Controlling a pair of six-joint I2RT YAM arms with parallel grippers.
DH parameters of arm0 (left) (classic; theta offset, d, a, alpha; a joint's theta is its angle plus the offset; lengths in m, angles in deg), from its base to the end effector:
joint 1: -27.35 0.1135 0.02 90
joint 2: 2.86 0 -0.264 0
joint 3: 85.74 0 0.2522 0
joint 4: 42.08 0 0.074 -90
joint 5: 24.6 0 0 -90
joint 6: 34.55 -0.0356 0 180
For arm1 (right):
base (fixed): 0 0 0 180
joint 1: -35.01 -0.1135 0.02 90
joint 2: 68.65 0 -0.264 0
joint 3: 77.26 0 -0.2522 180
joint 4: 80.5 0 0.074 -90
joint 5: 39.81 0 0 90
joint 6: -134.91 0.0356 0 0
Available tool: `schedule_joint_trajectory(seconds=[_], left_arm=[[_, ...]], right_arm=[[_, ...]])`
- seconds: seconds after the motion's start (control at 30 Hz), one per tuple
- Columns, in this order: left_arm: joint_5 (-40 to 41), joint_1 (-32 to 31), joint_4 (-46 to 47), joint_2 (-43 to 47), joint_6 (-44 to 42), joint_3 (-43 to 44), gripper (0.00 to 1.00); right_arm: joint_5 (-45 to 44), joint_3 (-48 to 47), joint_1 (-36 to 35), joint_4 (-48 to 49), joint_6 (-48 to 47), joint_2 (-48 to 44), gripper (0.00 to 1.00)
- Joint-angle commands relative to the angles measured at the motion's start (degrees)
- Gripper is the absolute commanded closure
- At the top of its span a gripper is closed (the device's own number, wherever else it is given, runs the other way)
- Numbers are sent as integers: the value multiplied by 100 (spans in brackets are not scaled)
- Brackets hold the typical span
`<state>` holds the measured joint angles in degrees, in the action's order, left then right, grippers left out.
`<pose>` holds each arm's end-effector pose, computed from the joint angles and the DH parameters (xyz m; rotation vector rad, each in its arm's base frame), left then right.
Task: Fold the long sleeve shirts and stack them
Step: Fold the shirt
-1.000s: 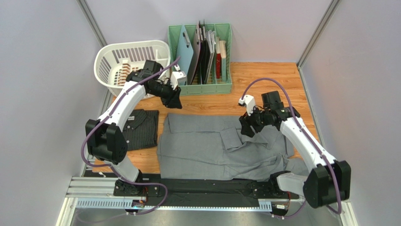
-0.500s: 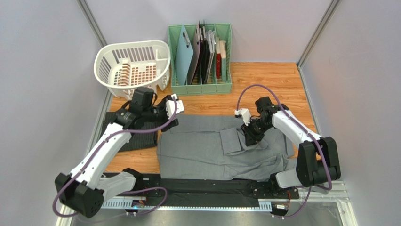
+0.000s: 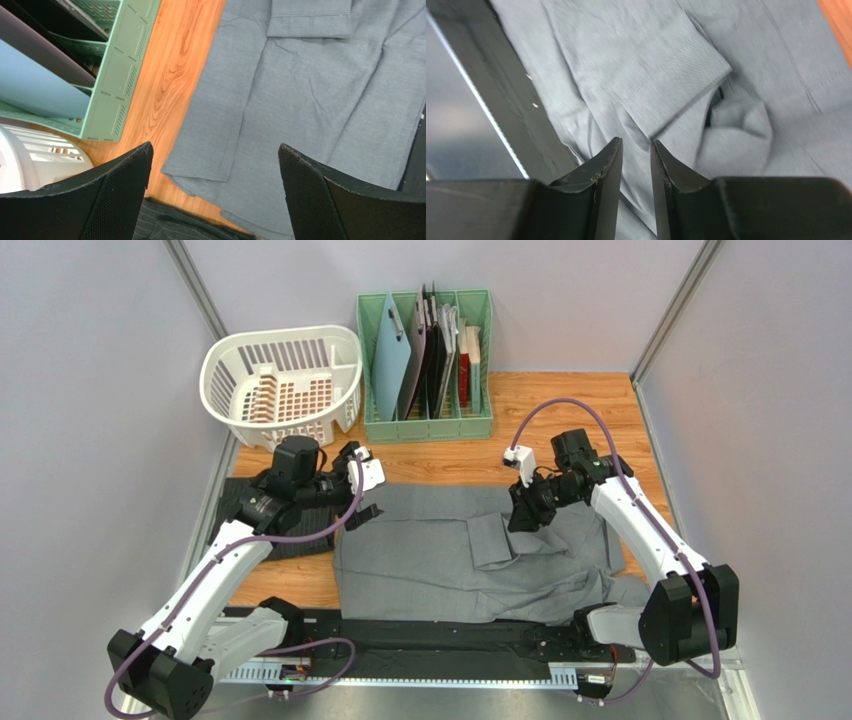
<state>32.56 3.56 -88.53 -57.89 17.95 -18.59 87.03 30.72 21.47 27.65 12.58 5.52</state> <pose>0.1762 -0.0988 0.3242 1.3351 1.6202 -0.4762 0.2169 0.0742 0.2595 -1.1482 2.3948 0.8108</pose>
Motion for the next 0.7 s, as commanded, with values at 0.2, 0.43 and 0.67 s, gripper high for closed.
schedule_joint_trajectory(seconds=[0.2,0.43,0.67], left_arm=[[243,-11,790,-210,629,190,1],[603,-11,887,-219,498,225,1],[726,-3,922,-246,498,234,1]], right_arm=[[-36,412,-386,1238,1695,597,70],[-668,342,-386,1405,1968,1424,65],[-731,236,-386,1484,2214,2162,47]])
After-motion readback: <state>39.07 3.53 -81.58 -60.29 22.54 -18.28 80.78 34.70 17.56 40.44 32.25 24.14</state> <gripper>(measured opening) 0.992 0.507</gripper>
